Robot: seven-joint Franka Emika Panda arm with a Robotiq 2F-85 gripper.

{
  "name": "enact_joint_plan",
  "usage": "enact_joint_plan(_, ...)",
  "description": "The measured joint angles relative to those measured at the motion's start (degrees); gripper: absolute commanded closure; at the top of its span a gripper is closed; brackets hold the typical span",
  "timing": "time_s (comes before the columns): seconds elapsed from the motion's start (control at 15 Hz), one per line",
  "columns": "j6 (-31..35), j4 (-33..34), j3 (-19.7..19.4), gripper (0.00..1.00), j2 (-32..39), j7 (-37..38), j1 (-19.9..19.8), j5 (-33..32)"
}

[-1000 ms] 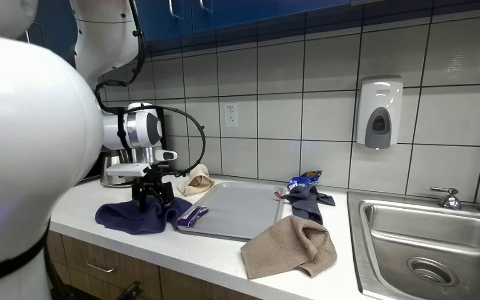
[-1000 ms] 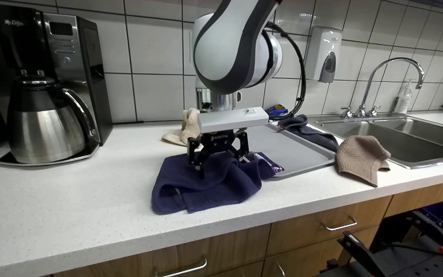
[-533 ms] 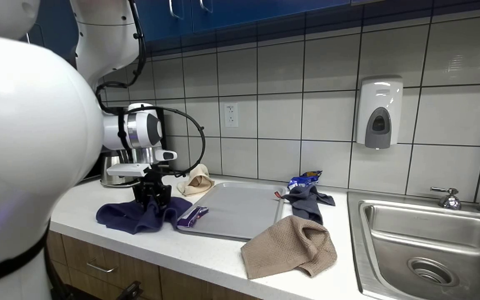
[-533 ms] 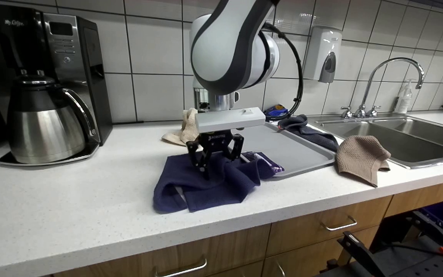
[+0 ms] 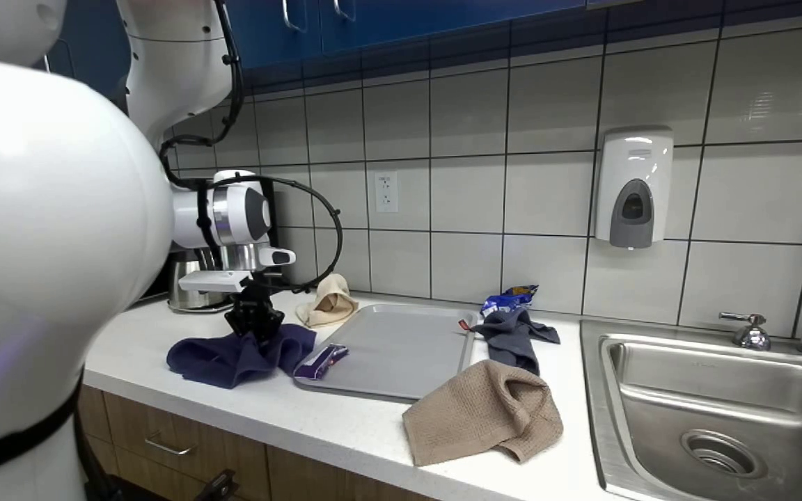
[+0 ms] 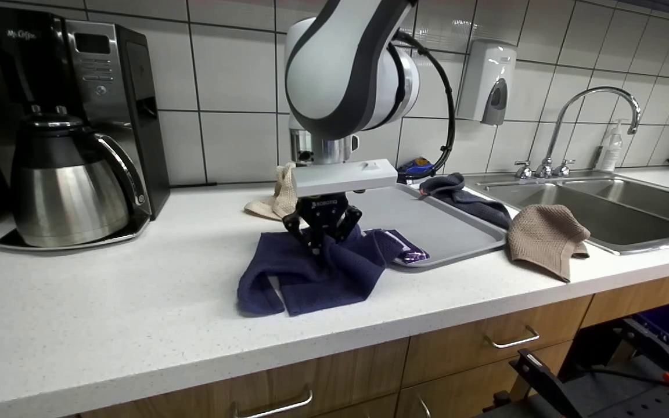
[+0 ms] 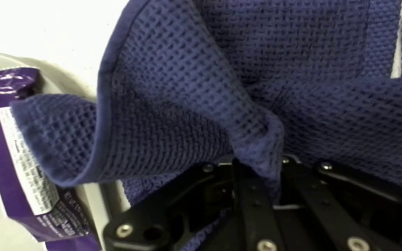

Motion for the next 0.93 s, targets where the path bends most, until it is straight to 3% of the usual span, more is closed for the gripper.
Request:
enact_joint_plan(0.4,-0.06,0.07,0.02,0.98,-1.62,0.00,0.01,0.02)
enact_joint_plan(0.93,-4.12,-0.26,0.49,0.98,-11.41,-0.01,0.21,0.07)
